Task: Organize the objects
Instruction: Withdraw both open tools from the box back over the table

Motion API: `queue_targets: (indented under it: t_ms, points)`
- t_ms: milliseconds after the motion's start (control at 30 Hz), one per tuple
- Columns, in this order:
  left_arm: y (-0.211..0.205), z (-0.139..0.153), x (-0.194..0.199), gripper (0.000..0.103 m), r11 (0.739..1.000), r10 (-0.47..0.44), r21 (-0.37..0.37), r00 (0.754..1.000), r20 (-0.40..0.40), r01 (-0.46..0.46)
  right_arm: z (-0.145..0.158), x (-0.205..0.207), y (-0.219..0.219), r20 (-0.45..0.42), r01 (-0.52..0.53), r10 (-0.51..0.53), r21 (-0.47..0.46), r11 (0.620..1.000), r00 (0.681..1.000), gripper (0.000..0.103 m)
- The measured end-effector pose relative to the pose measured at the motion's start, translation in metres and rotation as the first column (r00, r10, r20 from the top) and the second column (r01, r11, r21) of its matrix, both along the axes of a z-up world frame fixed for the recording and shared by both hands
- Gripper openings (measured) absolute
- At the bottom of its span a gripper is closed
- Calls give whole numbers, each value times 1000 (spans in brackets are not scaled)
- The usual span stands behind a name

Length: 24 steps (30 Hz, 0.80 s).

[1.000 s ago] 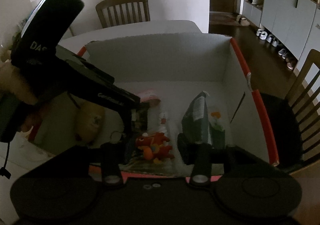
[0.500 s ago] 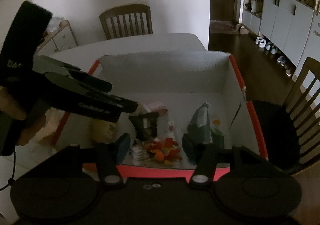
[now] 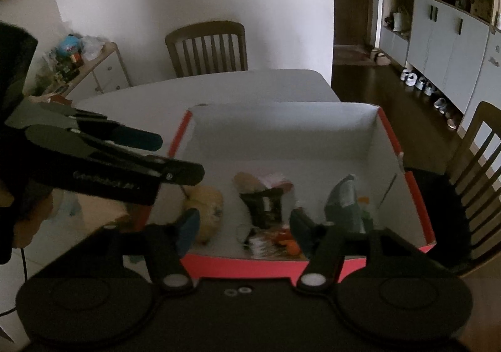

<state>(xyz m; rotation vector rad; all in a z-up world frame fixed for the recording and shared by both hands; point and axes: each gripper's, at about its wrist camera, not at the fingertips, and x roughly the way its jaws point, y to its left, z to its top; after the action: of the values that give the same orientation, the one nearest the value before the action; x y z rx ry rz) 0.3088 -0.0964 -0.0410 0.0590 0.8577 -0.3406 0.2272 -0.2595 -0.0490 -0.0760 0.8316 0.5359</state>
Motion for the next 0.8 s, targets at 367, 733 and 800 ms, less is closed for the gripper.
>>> queue_targets:
  t_ms: [367, 733, 800]
  points:
    - [48, 11, -51, 75, 1000, 14, -27, 999, 40, -13, 6, -25, 38, -11, 6, -5, 34, 999, 1000, 78]
    - [116, 3, -94, 84, 997, 73, -42, 997, 23, -72, 4, -52, 98, -17, -58, 58, 21, 998, 998, 79]
    - [130, 1, -100, 85, 995, 91, -46, 996, 18, -90, 3, -56, 108, -19, -74, 74, 19, 997, 997, 79]
